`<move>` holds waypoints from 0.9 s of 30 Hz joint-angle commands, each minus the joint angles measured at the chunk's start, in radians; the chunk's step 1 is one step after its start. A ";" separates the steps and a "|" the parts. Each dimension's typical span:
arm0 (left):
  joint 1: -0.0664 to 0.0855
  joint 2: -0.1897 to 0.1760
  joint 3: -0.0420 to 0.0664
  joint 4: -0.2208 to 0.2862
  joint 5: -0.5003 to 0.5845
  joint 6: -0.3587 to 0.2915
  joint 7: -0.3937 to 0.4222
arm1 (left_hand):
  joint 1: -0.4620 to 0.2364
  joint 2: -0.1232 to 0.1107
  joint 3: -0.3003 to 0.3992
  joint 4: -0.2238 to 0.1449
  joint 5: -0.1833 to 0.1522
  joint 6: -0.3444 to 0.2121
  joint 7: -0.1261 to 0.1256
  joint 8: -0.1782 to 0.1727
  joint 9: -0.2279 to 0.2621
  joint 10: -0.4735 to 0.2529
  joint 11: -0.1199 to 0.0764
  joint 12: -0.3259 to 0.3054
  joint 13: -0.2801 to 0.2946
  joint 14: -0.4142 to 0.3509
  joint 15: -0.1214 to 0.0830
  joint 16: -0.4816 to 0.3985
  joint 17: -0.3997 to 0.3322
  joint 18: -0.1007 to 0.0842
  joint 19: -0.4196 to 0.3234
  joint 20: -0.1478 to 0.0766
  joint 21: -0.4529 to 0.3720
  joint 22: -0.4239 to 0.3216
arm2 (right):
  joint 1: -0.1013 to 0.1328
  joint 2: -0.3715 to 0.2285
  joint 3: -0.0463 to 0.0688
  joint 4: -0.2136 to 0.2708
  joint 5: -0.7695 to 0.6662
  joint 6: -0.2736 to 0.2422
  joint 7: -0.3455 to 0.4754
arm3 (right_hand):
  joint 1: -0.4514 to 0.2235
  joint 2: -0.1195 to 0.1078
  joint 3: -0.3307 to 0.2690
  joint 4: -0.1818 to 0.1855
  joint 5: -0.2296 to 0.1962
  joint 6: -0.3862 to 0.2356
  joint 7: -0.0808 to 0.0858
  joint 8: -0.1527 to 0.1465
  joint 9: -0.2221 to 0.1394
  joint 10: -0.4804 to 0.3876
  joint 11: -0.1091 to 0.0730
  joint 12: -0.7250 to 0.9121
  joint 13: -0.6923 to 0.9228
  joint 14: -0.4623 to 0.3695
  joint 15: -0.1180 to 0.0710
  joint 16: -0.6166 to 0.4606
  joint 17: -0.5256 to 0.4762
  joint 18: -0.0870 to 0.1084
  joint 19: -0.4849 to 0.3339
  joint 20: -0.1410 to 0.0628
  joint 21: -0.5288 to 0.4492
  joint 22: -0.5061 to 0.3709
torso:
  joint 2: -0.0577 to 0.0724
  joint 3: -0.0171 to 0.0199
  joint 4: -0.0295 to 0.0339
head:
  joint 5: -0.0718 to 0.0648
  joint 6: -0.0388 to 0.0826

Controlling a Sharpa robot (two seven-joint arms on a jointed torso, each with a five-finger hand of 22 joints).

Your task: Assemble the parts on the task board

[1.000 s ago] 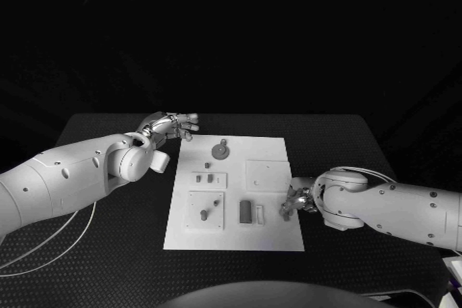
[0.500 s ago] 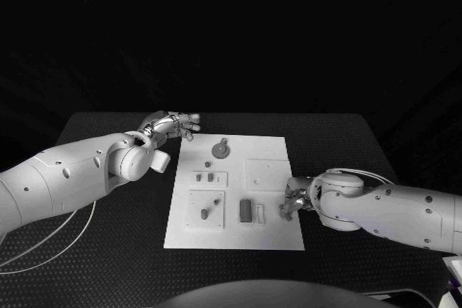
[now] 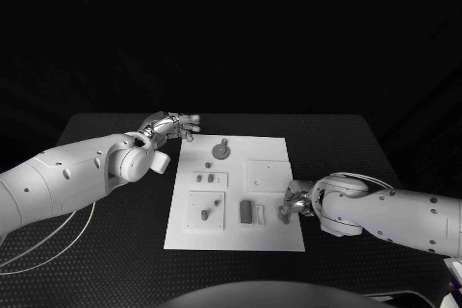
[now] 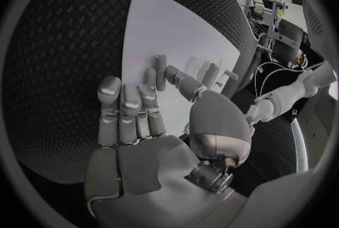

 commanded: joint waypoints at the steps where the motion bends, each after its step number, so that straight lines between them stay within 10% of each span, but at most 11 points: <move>1: 0.001 0.001 0.001 0.002 -0.004 0.012 0.005 | -0.008 0.000 -0.002 0.002 -0.004 0.001 -0.006 0.003 0.001 0.002 0.000 0.002 0.001 0.000 0.002 -0.006 0.002 0.008 0.004 -0.005 -0.004 0.002 | -0.005 0.000 -0.012 0.012 0.214 -0.036 0.029 | -0.020 -0.003 0.011 -0.006 0.039 0.005 0.006 -0.130 -0.079 -0.002 -0.001 -0.003 0.001 0.009 0.000 -0.007 0.002 0.061 0.001 0.007 0.006 -0.001 | -0.001 0.0004 -0.0001 | 0.001 0.001; 27: 0.001 0.002 0.001 0.001 0.005 0.015 0.003 | -0.006 -0.002 -0.003 0.000 -0.004 0.000 -0.006 0.003 0.001 0.002 0.000 0.002 0.001 0.000 0.001 -0.007 0.003 0.008 0.004 -0.005 -0.004 0.003 | 0.016 0.012 -0.009 0.031 0.346 -0.115 0.047 | -0.064 -0.056 -0.069 -0.008 0.051 0.008 0.004 -0.133 -0.079 0.003 -0.002 -0.003 0.011 0.012 -0.003 -0.011 0.010 0.061 0.005 0.002 0.009 -0.005 | 0.000 -0.0006 -0.0008 | 0.001 -0.001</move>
